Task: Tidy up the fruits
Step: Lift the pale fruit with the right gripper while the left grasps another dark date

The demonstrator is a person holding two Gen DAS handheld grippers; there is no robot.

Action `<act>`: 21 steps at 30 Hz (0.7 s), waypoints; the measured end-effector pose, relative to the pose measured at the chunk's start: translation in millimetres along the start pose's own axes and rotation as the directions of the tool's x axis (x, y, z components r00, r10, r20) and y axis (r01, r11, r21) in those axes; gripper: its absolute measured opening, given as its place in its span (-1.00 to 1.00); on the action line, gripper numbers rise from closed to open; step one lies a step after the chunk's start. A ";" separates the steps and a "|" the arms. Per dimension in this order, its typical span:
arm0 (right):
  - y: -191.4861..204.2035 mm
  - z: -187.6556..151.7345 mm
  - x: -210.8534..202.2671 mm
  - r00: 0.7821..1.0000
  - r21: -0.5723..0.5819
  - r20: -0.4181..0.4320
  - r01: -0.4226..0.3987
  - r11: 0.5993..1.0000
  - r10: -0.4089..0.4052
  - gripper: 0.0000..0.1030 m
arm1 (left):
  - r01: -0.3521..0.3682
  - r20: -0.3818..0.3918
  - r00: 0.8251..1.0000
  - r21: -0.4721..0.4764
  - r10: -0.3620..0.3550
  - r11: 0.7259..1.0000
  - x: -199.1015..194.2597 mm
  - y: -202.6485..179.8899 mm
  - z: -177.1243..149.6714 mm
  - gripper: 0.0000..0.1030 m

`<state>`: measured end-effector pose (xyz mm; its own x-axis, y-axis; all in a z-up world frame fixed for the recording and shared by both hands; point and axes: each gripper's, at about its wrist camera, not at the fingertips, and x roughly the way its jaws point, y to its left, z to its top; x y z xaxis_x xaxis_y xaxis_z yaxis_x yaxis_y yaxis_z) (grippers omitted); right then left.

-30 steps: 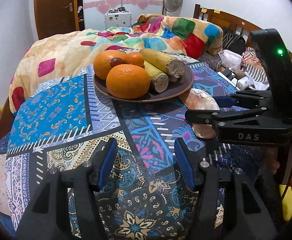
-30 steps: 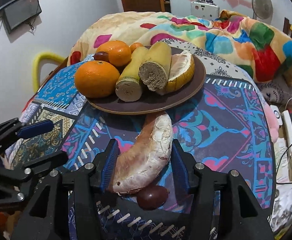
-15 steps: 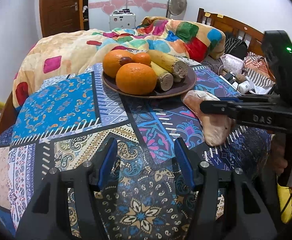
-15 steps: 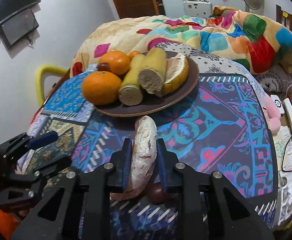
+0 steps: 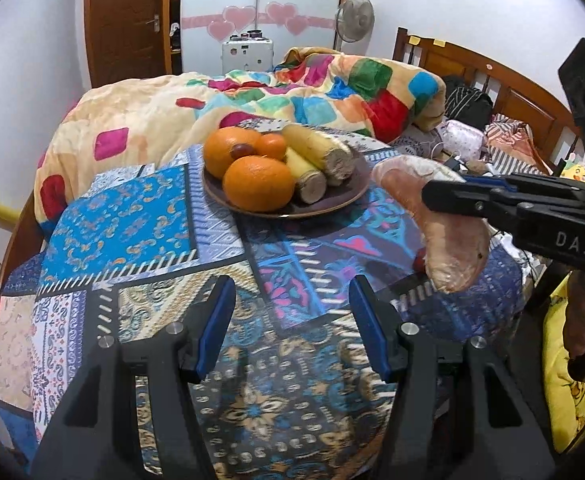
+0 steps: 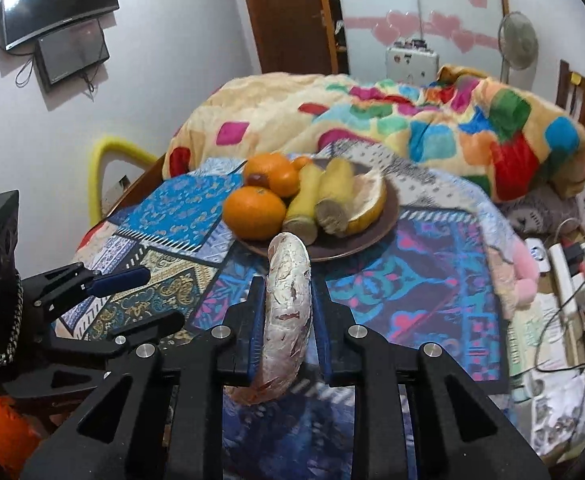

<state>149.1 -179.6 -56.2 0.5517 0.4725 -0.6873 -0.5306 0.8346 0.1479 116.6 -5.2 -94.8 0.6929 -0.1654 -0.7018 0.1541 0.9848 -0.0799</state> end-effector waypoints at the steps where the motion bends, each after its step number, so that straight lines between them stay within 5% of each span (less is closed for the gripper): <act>1: -3.5 0.4 -3.3 1.000 0.000 0.005 0.007 1.000 -0.007 -0.61 | 0.005 -0.002 1.000 0.001 -0.005 1.000 0.9 -4.4 1.6 0.14; 18: -76.7 -26.9 -32.4 0.994 0.068 0.016 0.105 0.992 -0.107 -0.61 | 0.092 -0.076 0.993 0.048 -0.088 0.995 55.2 -88.8 12.8 0.13; 21: -83.2 -31.4 -33.3 0.995 0.079 0.014 0.093 0.993 -0.094 -0.61 | 0.095 -0.091 0.992 0.056 -0.089 0.994 63.8 -97.5 13.0 -0.03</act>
<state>154.6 -273.7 -68.0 0.6082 0.3955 -0.6882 -0.4245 0.8947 0.1391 154.9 -112.5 -122.6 0.6092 -0.2473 -0.7535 0.2580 0.9603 -0.1065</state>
